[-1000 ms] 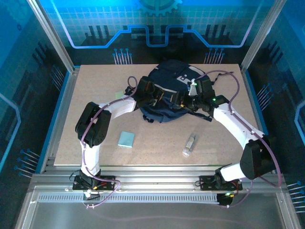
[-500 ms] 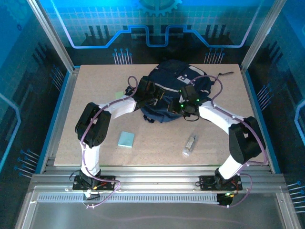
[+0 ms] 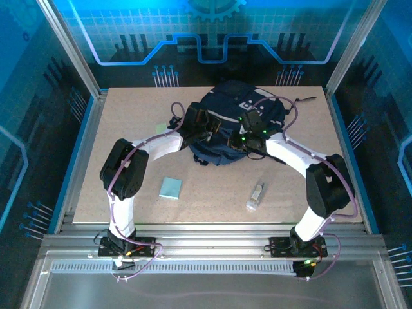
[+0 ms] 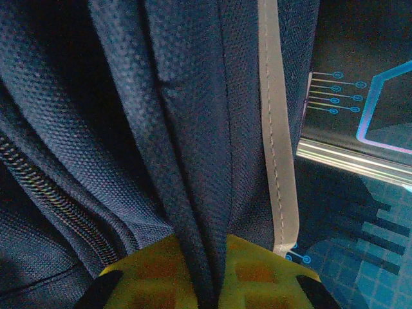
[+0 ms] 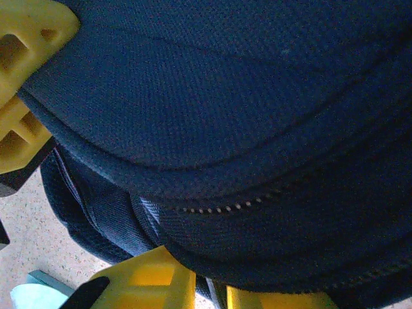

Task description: Pack books, pencil case, and school supplies into a backpack

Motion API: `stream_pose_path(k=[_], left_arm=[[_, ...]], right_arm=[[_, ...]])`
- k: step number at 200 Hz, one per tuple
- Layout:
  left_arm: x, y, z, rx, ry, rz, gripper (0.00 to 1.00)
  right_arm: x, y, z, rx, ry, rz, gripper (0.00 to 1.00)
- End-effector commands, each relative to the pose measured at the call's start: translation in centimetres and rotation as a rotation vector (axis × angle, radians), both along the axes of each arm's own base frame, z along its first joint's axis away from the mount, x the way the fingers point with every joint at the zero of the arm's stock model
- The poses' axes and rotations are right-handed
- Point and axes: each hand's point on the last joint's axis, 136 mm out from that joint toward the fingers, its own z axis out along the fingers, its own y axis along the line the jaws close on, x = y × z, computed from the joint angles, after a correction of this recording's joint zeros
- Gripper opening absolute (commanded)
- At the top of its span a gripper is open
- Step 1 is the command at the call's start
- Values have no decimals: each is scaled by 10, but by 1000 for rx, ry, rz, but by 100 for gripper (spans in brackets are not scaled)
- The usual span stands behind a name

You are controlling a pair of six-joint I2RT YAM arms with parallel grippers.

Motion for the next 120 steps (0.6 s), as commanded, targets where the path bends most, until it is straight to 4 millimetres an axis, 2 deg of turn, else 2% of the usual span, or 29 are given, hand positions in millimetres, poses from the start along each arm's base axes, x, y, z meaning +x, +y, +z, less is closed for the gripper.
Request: stream_pose_path(k=[1, 34, 51, 66, 74, 100, 120], left_arm=[[12, 0, 66, -89, -177, 26, 0], [11, 1, 72, -86, -191, 25, 0], [10, 3, 76, -79, -197, 25, 0], [10, 7, 79, -68, -204, 24, 0], [10, 10, 79, -53, -208, 27, 0], [12, 26, 78, -16, -211, 40, 0], [15, 36, 78, 0, -211, 31, 0]], right_arm=[[13, 14, 5, 0, -46, 54, 25], [12, 15, -16, -28, -18, 82, 26], [12, 12, -20, -45, -16, 81, 13], [11, 8, -16, -46, -29, 84, 1], [10, 5, -10, -48, -43, 87, 0], [2, -19, 4, -84, -64, 92, 0], [-5, -45, 3, -95, -51, 90, 0]])
